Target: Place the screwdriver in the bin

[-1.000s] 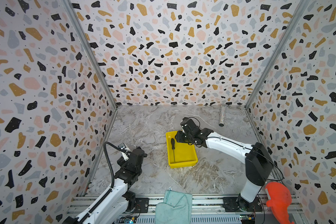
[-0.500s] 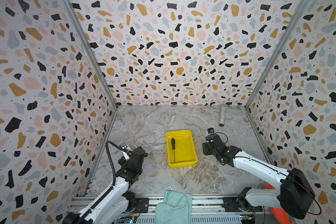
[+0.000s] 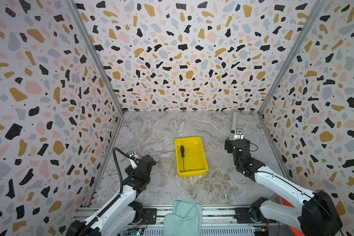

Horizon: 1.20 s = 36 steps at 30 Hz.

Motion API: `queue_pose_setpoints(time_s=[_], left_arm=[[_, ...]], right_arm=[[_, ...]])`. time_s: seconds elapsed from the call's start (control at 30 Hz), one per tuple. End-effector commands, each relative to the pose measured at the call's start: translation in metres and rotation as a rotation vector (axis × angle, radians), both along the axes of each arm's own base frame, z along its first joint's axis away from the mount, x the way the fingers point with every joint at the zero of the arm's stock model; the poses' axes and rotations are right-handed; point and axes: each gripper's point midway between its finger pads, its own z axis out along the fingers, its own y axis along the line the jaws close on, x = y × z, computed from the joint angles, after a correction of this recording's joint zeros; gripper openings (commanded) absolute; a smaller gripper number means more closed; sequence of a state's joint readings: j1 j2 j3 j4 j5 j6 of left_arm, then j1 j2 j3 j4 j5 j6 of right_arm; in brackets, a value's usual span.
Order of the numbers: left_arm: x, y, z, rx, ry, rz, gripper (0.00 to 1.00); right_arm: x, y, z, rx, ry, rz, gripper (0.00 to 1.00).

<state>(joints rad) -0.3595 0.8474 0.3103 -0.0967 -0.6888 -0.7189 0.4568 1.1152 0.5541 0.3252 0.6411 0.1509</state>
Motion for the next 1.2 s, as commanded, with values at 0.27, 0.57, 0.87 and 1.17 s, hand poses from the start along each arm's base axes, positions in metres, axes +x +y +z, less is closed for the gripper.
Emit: queue_pose_setpoints(time_s=[0.27, 0.57, 0.87, 1.17], left_arm=[[0.004, 0.000, 0.013, -0.010, -0.049, 0.004, 1.00], [0.007, -0.001, 0.010, -0.001, -0.025, -0.001, 1.00], [0.007, -0.002, 0.010, -0.001, -0.026, -0.001, 1.00], [0.008, -0.002, 0.009, 0.004, -0.014, -0.001, 1.00]], right_arm=[[0.016, -0.061, -0.043, 0.027, -0.092, -0.086, 0.88], [0.010, -0.056, -0.060, -0.045, -0.149, -0.027, 0.91], [0.012, -0.057, -0.063, -0.032, -0.153, -0.017, 0.99], [0.010, -0.051, -0.074, 0.014, -0.154, 0.109, 0.99]])
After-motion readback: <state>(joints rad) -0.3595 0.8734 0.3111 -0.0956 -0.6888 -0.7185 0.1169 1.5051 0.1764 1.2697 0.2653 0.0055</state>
